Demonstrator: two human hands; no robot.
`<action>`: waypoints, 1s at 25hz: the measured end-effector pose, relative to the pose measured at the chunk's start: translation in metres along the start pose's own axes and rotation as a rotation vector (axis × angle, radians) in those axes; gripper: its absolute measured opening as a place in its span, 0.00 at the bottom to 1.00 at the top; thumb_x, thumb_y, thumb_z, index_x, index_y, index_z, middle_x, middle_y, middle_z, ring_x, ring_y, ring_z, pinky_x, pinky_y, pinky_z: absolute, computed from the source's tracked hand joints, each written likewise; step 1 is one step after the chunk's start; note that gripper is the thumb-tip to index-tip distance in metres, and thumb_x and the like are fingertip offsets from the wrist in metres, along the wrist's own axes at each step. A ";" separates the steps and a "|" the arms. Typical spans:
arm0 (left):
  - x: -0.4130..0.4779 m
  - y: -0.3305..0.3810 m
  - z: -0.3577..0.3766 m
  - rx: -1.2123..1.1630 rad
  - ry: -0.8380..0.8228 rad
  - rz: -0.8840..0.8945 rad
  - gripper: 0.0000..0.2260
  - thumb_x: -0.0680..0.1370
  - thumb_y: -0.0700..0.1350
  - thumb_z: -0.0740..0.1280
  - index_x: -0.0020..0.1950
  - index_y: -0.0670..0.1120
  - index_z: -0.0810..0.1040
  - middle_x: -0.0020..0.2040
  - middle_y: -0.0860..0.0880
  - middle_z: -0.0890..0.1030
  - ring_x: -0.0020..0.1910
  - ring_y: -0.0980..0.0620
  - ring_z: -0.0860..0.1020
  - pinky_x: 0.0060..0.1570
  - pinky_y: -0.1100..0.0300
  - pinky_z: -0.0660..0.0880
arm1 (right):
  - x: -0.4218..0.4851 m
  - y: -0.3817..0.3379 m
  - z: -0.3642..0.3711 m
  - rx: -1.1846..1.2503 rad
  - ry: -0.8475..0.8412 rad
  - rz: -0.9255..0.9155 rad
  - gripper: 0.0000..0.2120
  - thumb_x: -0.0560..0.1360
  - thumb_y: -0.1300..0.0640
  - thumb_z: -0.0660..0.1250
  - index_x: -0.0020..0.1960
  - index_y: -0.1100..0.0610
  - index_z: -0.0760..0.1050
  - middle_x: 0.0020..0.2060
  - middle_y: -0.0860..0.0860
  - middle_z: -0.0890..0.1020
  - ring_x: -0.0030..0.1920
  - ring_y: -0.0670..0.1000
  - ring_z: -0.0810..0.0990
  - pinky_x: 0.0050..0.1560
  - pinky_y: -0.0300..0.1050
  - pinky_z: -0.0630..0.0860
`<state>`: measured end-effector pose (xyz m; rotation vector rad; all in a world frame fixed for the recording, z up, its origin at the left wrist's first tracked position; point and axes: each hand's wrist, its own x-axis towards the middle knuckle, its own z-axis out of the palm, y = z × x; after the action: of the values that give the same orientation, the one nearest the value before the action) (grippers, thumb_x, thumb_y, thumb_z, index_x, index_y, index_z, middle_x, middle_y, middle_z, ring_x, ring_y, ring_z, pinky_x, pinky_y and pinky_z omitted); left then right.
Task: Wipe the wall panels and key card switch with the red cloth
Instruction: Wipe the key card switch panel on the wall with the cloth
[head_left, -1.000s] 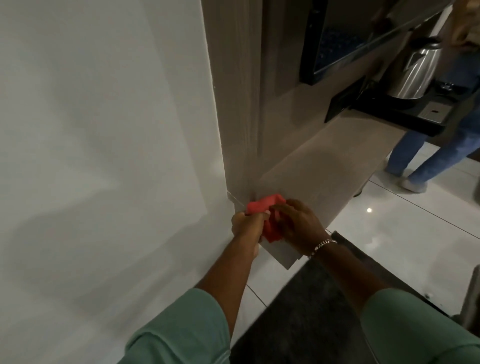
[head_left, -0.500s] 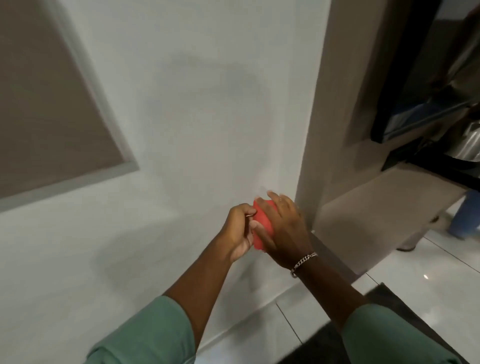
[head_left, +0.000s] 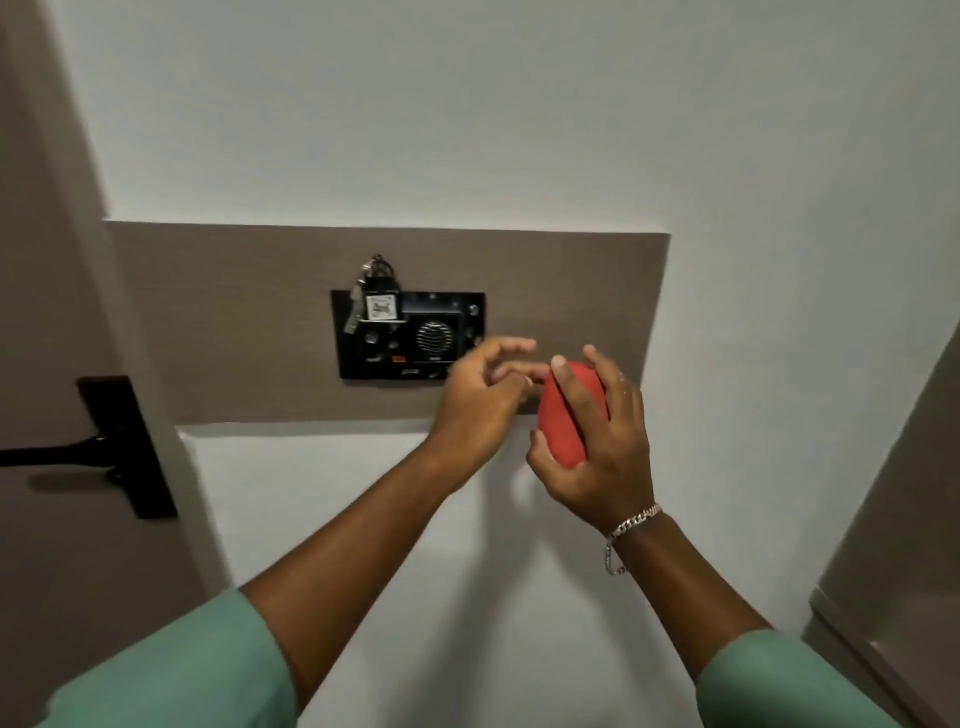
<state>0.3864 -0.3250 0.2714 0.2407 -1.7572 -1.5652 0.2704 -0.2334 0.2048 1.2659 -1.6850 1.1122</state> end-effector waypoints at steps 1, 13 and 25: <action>-0.003 0.013 -0.020 0.073 0.124 0.155 0.14 0.75 0.33 0.60 0.56 0.45 0.78 0.50 0.45 0.84 0.50 0.53 0.83 0.49 0.62 0.79 | 0.013 -0.016 0.010 0.028 0.049 -0.029 0.35 0.68 0.51 0.72 0.73 0.49 0.66 0.72 0.60 0.70 0.66 0.62 0.74 0.64 0.49 0.73; 0.070 -0.002 -0.207 1.646 0.391 0.783 0.32 0.79 0.50 0.54 0.81 0.43 0.52 0.82 0.43 0.52 0.82 0.43 0.48 0.79 0.42 0.45 | 0.063 -0.067 0.114 -0.281 0.092 -0.094 0.32 0.79 0.38 0.53 0.80 0.49 0.53 0.79 0.54 0.60 0.80 0.61 0.55 0.76 0.71 0.53; 0.083 -0.015 -0.210 1.686 0.536 0.942 0.32 0.80 0.53 0.50 0.81 0.42 0.51 0.82 0.43 0.50 0.82 0.44 0.47 0.79 0.41 0.46 | 0.068 -0.046 0.119 -0.264 0.198 -0.172 0.29 0.80 0.38 0.52 0.78 0.47 0.58 0.78 0.55 0.64 0.79 0.58 0.60 0.76 0.69 0.56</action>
<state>0.4574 -0.5394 0.2831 0.4403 -1.8021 0.7830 0.2917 -0.3728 0.2345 1.0743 -1.4887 0.8518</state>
